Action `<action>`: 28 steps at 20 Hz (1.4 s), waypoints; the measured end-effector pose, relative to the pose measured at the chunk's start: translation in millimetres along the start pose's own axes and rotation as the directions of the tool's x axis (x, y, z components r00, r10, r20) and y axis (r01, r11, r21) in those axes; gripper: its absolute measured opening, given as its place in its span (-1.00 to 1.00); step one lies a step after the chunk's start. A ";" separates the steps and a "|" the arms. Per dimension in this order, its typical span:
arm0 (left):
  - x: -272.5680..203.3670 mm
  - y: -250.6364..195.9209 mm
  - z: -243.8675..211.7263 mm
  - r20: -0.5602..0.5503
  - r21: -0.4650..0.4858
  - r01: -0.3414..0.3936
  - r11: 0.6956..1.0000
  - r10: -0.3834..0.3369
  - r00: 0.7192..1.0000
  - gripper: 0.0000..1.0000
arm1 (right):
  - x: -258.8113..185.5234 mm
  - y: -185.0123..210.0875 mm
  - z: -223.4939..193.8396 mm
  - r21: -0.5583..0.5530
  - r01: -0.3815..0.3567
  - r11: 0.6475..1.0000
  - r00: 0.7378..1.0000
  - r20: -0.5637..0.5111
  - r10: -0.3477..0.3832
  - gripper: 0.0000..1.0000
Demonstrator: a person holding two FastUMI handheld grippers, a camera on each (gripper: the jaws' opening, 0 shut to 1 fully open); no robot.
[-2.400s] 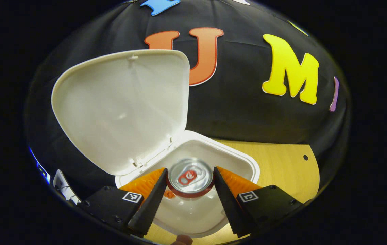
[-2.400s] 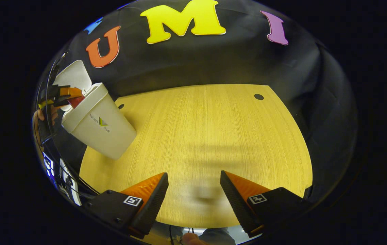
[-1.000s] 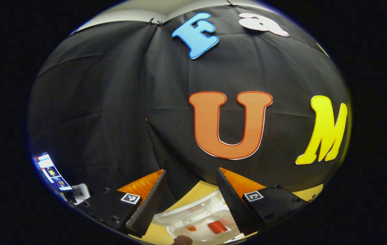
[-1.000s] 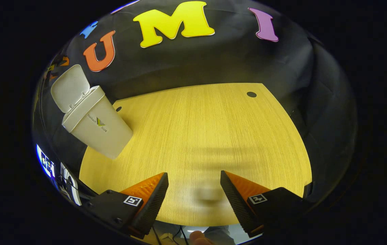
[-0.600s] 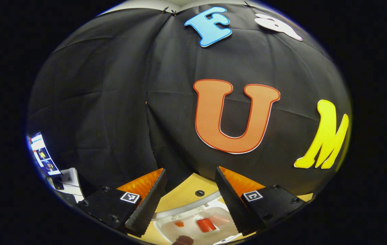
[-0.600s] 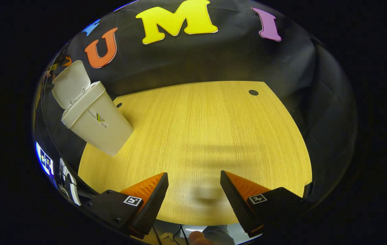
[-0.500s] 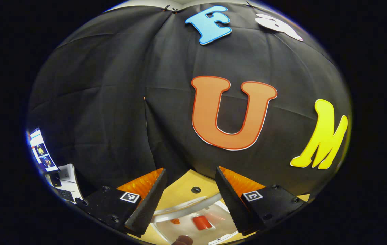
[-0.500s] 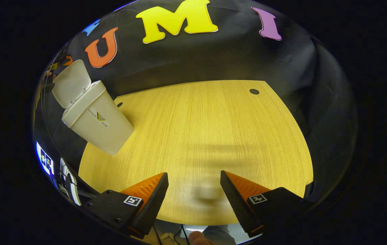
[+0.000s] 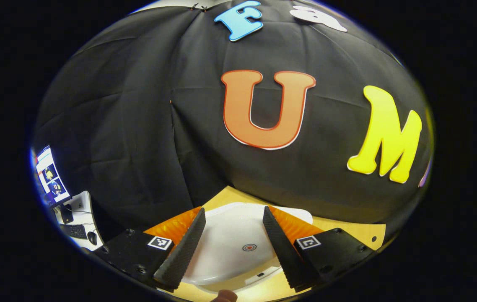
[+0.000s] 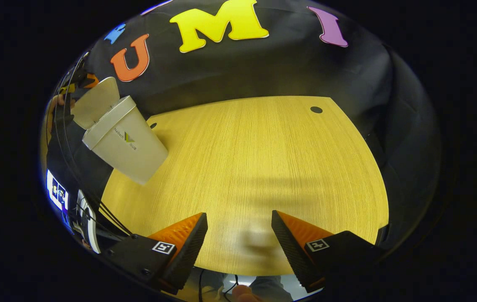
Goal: Press the lid of the desktop garbage bin to open it, pick up the crumpled paper on the desktop and throw it into the bin, then pick up the pop can on the desktop and drop it into the bin, and finally close the garbage bin lid.
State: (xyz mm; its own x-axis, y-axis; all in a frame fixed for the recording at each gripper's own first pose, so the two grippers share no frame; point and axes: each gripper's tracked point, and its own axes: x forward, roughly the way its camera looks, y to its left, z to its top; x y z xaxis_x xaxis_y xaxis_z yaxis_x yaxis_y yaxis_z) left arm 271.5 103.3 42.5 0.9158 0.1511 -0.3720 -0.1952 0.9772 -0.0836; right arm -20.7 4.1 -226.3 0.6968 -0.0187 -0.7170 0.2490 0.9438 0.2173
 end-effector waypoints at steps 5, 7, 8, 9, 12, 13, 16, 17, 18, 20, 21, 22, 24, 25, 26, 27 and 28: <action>1.1 -10.6 -42.0 -0.033 0.016 -0.011 1.000 0.011 0.999 0.84 | 0.6 -3.8 0.5 0.011 -0.026 1.000 1.000 0.014 0.026 0.94; 2.9 -10.9 -57.8 -0.067 0.023 -0.019 1.000 0.020 0.998 0.84 | 2.6 -4.3 -3.0 0.015 -0.036 0.999 0.999 0.009 0.036 0.94; 4.5 -9.9 -64.8 -0.087 0.029 -0.029 0.999 0.031 0.996 0.84 | 4.3 -4.3 -4.5 0.019 -0.040 0.999 0.999 0.004 0.040 0.94; 3.8 -10.5 -73.6 -0.114 0.034 -0.040 0.999 0.043 0.993 0.84 | 5.1 -4.9 -5.7 0.022 -0.045 0.999 0.999 0.001 0.045 0.94; 1.0 -8.7 -79.0 -0.127 0.078 -0.053 0.996 0.063 0.990 0.84 | 10.3 -6.4 -9.4 0.037 -0.057 0.998 0.998 -0.011 0.058 0.94; 2.6 -6.5 -80.1 -0.117 0.080 -0.057 0.995 0.066 0.991 0.84 | 13.0 -5.5 -9.7 0.048 -0.065 0.997 0.998 -0.014 0.065 0.94; 6.2 -5.6 -83.0 -0.104 0.091 -0.085 0.992 0.094 0.990 0.90 | 20.0 -1.8 -11.7 0.063 -0.091 0.994 0.996 -0.014 0.092 0.94; 7.9 -5.5 -83.8 -0.108 0.095 -0.093 0.991 0.103 0.989 0.89 | 22.6 -0.2 -10.3 0.056 -0.097 0.994 0.995 -0.006 0.098 0.94; 7.6 -5.1 -82.5 -0.099 0.103 -0.099 0.990 0.109 0.989 0.89 | 25.1 -0.2 -9.8 0.047 -0.099 0.994 0.995 0.001 0.099 0.94; 7.4 -6.1 -79.3 -0.081 0.095 -0.105 0.990 0.112 0.990 0.90 | 26.8 3.5 -8.7 0.049 -0.111 0.993 0.994 0.004 0.111 0.94; 8.8 -7.0 -77.4 -0.068 0.094 -0.106 0.990 0.112 0.991 0.91 | 26.6 5.1 -7.0 0.056 -0.117 0.992 0.993 0.004 0.117 0.87; 7.2 -5.9 -78.0 -0.071 0.095 -0.101 0.990 0.108 0.992 0.90 | 26.2 7.2 -5.4 0.056 -0.121 0.991 0.993 0.007 0.121 0.87; 5.8 -4.7 -76.2 -0.069 0.107 -0.089 0.990 0.097 0.993 0.84 | 22.3 6.7 -0.4 0.034 -0.119 0.992 0.993 0.019 0.118 0.94; 4.3 -7.9 -75.6 -0.073 0.112 -0.083 0.990 0.091 0.993 0.84 | 19.6 5.5 4.0 0.020 -0.114 0.993 0.993 0.031 0.114 0.87; 1.3 -8.2 -75.3 -0.081 0.125 -0.072 0.989 0.083 0.993 0.84 | 14.9 2.9 12.1 0.013 -0.100 0.995 0.993 0.058 0.099 0.94; -0.9 -8.0 -71.2 -0.069 0.133 -0.068 0.989 0.078 0.995 0.84 | 9.5 3.2 20.8 0.001 -0.095 0.995 0.992 0.088 0.095 0.94; -3.7 -10.2 -64.9 -0.045 0.134 -0.051 0.990 0.058 0.997 0.84 | 0.6 6.0 31.2 -0.016 -0.096 0.995 0.987 0.126 0.097 0.94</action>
State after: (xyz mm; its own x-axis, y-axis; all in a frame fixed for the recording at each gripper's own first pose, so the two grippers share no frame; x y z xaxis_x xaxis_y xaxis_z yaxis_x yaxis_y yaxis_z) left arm 247.4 83.1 -15.2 0.8862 0.2002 -0.4177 -0.1929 0.9794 0.0601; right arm 2.2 -0.5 -204.8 0.7970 0.0314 -0.6032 0.1703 0.9464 0.2743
